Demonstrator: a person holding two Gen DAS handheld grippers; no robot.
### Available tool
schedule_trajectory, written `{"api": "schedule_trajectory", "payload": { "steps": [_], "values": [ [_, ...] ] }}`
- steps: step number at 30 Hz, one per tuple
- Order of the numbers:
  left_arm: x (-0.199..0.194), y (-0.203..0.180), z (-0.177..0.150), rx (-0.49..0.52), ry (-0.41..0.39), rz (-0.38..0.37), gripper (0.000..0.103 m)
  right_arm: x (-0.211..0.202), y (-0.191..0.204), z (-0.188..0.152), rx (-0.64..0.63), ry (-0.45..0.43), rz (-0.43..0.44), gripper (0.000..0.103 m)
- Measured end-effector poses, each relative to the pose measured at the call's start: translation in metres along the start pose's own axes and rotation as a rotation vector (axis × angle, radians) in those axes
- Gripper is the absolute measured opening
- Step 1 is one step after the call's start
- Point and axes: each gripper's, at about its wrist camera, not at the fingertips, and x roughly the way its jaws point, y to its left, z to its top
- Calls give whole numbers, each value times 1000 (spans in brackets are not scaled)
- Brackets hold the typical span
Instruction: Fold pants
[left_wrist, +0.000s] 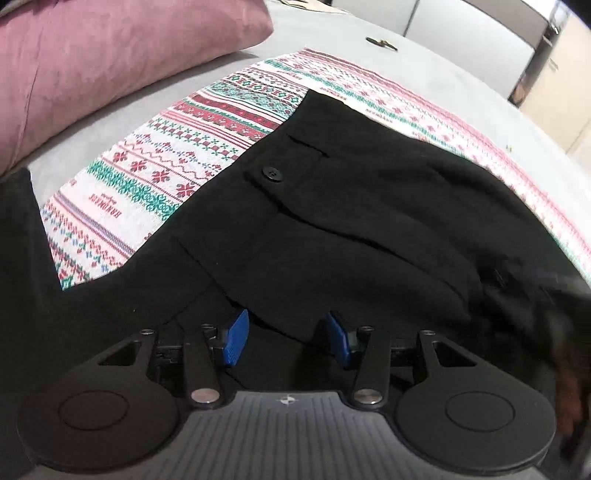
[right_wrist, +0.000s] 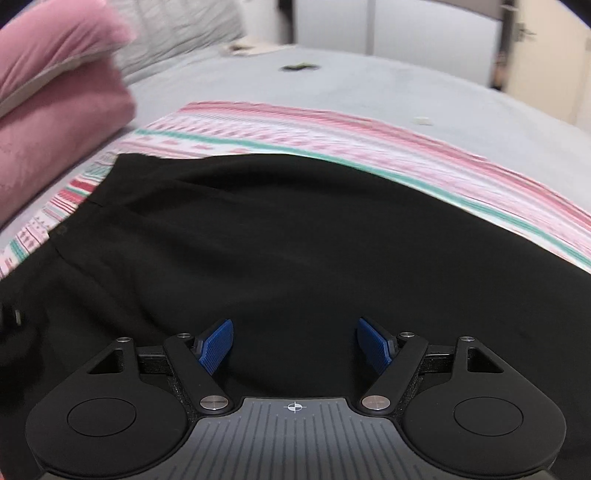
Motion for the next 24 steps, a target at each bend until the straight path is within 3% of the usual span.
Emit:
{"api": "schedule_trajectory", "payload": {
  "steps": [5, 9, 11, 14, 19, 21, 22, 24],
  "values": [
    [3, -2, 0, 19, -3, 17, 76, 57, 20, 32, -33, -8, -47, 97],
    [2, 2, 2, 13, -4, -3, 77, 71, 9, 85, 10, 7, -163, 95],
    [1, 5, 1, 7, -3, -10, 77, 58, 10, 107, -12, -73, -93, 95],
    [-1, 9, 3, -22, 3, -21, 77, 58, 29, 125, -150, -68, -6, 95],
    [-1, 8, 3, -27, 6, -22, 77, 95, 52, 112, -393, 16, -85, 95],
    [-1, 8, 2, -21, 5, -25, 77, 107, 43, 110, -341, 19, -32, 93],
    [0, 9, 3, -21, 5, -27, 77, 112, 36, 111, -281, 31, 29, 86],
    [0, 9, 3, -22, 6, -28, 77, 114, 25, 113, -200, 54, 101, 80]
  ]
}}
